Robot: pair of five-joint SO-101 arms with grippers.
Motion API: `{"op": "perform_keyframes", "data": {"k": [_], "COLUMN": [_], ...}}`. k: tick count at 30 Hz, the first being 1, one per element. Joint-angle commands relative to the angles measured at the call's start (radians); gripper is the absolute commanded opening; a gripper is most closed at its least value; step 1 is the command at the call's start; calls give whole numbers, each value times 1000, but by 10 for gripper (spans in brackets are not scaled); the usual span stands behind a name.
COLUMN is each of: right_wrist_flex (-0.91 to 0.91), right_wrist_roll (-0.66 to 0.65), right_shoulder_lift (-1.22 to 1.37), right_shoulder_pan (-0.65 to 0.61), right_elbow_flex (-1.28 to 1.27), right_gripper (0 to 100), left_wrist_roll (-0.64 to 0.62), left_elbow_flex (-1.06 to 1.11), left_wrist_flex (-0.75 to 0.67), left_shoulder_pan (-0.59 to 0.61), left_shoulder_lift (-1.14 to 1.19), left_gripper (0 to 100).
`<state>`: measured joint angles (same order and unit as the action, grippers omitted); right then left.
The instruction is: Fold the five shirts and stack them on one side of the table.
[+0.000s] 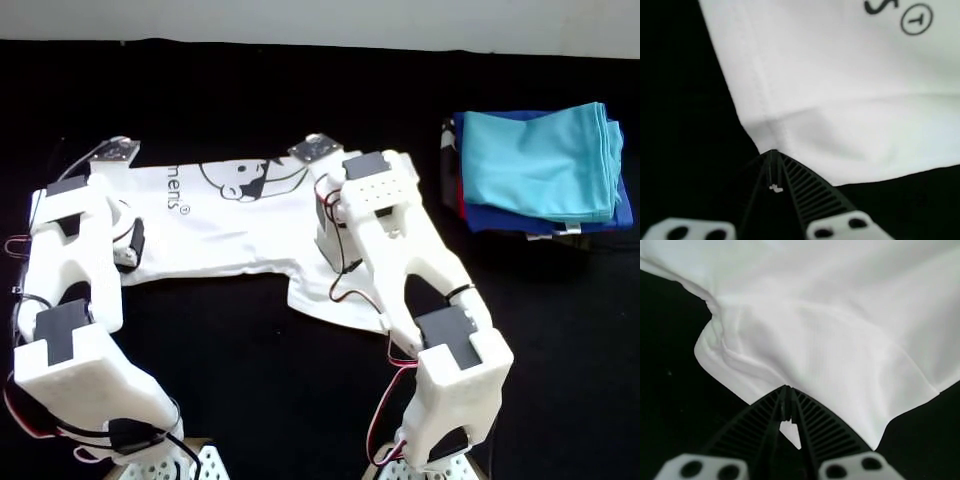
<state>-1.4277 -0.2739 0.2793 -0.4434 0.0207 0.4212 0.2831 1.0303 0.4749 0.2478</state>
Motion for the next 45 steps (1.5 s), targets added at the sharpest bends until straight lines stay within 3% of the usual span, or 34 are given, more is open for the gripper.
{"op": "perform_keyframes", "data": {"k": [1,8,14,16,22,29,45], "right_wrist_flex": [1,8,10,19,59,58,74], "right_wrist_roll": [5,5,5,5,5,9,6], "right_shoulder_lift": [-64,-59,-51,-51,-51,-48,150], "right_shoulder_pan": [7,-30,-137,-153,-156,-228,-222], "right_elbow_flex": [4,1,1,-4,-4,-5,7], "right_gripper": [6,6,10,33,102,103,105], "left_wrist_roll": [11,9,0,-55,-213,-322,-358], "left_elbow_flex": [-16,-120,-321,-354,-334,-334,-325], "left_wrist_flex": [-17,84,290,310,166,91,61], "left_shoulder_pan": [41,54,-42,-90,-194,-183,-186], "left_shoulder_lift": [-48,-59,-59,-50,-18,160,251], "left_gripper": [8,8,8,8,8,8,8]}}
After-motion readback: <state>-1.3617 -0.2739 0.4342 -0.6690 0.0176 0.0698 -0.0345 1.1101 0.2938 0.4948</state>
